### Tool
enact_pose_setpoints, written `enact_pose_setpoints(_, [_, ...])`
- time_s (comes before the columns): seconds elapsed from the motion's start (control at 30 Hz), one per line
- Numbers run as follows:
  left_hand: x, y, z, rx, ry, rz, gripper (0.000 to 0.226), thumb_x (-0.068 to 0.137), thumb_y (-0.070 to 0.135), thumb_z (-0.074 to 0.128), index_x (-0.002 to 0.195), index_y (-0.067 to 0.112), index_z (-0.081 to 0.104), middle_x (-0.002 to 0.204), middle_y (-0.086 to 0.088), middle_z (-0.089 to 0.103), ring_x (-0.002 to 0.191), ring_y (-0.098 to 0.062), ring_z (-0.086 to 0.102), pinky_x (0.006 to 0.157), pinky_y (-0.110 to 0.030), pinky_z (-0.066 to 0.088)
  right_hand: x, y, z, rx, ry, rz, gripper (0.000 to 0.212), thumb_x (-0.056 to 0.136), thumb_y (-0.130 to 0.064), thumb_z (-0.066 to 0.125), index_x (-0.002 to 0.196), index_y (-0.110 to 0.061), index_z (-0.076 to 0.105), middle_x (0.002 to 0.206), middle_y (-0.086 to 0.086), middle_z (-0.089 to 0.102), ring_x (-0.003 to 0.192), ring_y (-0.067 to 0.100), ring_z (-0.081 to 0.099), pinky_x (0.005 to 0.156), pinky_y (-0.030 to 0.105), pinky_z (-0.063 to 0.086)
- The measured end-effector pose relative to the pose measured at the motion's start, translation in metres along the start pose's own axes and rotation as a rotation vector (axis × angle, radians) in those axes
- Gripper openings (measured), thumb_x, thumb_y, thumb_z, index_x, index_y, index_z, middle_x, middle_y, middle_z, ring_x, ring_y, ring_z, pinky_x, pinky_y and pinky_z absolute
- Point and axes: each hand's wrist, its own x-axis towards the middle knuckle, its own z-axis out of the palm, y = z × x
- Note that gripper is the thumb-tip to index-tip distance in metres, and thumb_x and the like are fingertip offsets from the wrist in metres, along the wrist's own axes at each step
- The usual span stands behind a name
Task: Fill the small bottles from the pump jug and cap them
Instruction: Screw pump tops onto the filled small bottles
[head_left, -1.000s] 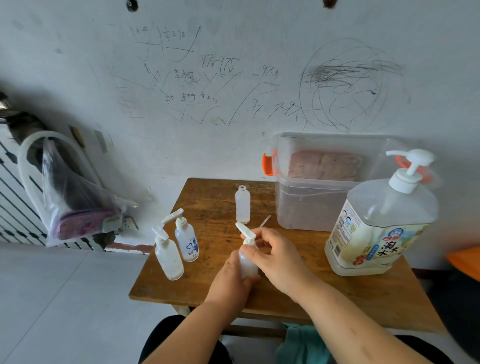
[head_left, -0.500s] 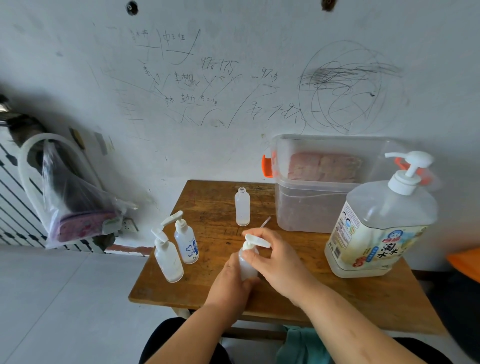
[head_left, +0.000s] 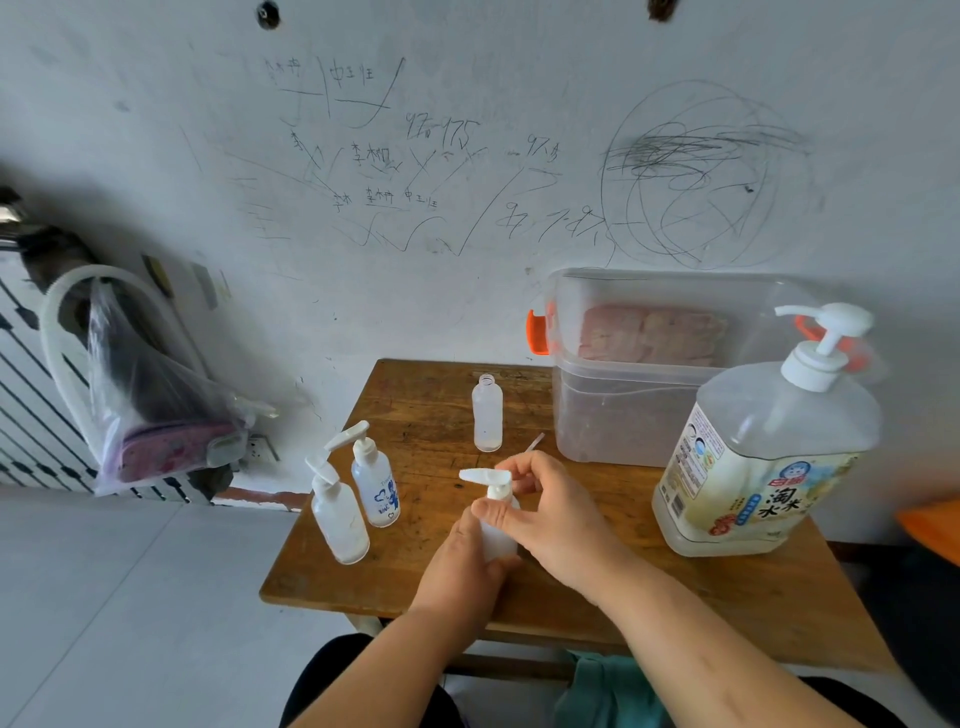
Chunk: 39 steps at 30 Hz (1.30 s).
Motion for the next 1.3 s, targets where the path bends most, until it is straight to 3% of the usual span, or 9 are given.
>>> enact_pose_setpoints(0.07, [0.0000,-0.0005,0.0001,-0.002,0.000,0.012,0.060,0.091,0.030,0.065,0.142,0.032,0.034,0.136,0.009,0.054,0.125,-0.012,0.052,0.108,-0.032,0.042,-0.0012,0.0015,0.0007,-0.011,-0.020,-0.040,0.030,0.087,-0.040,0.064,0.113,-0.031,0.053,0.115,-0.014,0.051,0.108,0.005,0.051,0.083,0.014,0.045])
enact_pose_setpoints(0.2, [0.0007,0.0000,0.0004,0.013,0.001,-0.013,0.058,0.092,0.030,0.063,0.142,0.029,0.035,0.135,0.008,0.054,0.123,-0.012,0.053,0.107,-0.031,0.043,0.0017,0.0004,0.0015,-0.035,0.075,0.014,0.031,0.079,-0.042,0.072,0.099,-0.029,0.052,0.106,-0.010,0.053,0.097,0.006,0.053,0.073,0.011,0.042])
enact_pose_setpoints(0.5, [0.0021,-0.0003,0.0012,0.023,0.000,-0.040,0.061,0.090,0.032,0.065,0.143,0.028,0.035,0.135,0.006,0.054,0.124,-0.014,0.053,0.108,-0.035,0.043,0.0032,0.0031,-0.0005,-0.038,0.031,0.037,0.048,0.078,-0.047,0.070,0.118,-0.026,0.051,0.116,-0.011,0.052,0.109,0.005,0.050,0.084,0.015,0.042])
enact_pose_setpoints(0.6, [0.0028,-0.0005,0.0011,0.008,0.001,-0.027,0.065,0.089,0.032,0.067,0.144,0.033,0.033,0.137,0.009,0.053,0.127,-0.013,0.051,0.109,-0.036,0.042,0.0012,0.0048,-0.0009,0.021,-0.033,-0.025,0.041,0.085,-0.040,0.065,0.123,-0.031,0.052,0.122,-0.013,0.051,0.113,0.004,0.050,0.089,0.016,0.045])
enact_pose_setpoints(0.73, [0.0025,-0.0003,0.0012,0.009,0.003,-0.019,0.057,0.090,0.030,0.065,0.140,0.029,0.036,0.133,0.007,0.056,0.122,-0.013,0.053,0.107,-0.034,0.044,0.0036,0.0050,0.0018,-0.016,0.053,0.000,0.033,0.078,-0.043,0.072,0.103,-0.029,0.056,0.104,-0.012,0.055,0.096,0.007,0.055,0.081,0.017,0.049])
enact_pose_setpoints(0.87, [0.0021,-0.0012,0.0013,0.003,0.006,-0.013,0.058,0.090,0.032,0.065,0.140,0.030,0.037,0.133,0.008,0.056,0.123,-0.013,0.053,0.108,-0.034,0.043,0.0009,0.0050,-0.0002,0.026,-0.035,-0.048,0.031,0.083,-0.040,0.068,0.110,-0.032,0.055,0.113,-0.014,0.052,0.105,0.004,0.052,0.083,0.014,0.048])
enact_pose_setpoints(1.03, [0.0021,-0.0011,0.0014,0.029,-0.005,-0.033,0.062,0.091,0.032,0.063,0.145,0.025,0.033,0.136,0.006,0.054,0.124,-0.014,0.053,0.108,-0.034,0.043,0.0025,0.0042,0.0000,-0.052,0.038,-0.027,0.032,0.080,-0.043,0.070,0.102,-0.030,0.051,0.108,-0.012,0.052,0.101,0.005,0.051,0.080,0.014,0.045])
enact_pose_setpoints(1.17, [0.0027,-0.0016,0.0022,0.014,0.000,-0.003,0.070,0.090,0.031,0.065,0.149,0.030,0.028,0.139,0.009,0.052,0.128,-0.013,0.050,0.110,-0.034,0.040,0.0019,0.0076,0.0017,-0.048,0.013,-0.088,0.027,0.084,-0.043,0.065,0.106,-0.032,0.054,0.113,-0.016,0.051,0.110,0.003,0.049,0.092,0.022,0.049])
enact_pose_setpoints(1.3, [0.0025,-0.0017,0.0025,0.009,0.003,-0.016,0.064,0.090,0.031,0.065,0.145,0.031,0.032,0.137,0.008,0.053,0.126,-0.013,0.051,0.109,-0.033,0.041,0.0021,0.0057,0.0023,-0.054,0.077,-0.036,0.031,0.080,-0.044,0.070,0.102,-0.033,0.051,0.109,-0.014,0.050,0.103,0.004,0.050,0.081,0.013,0.044])
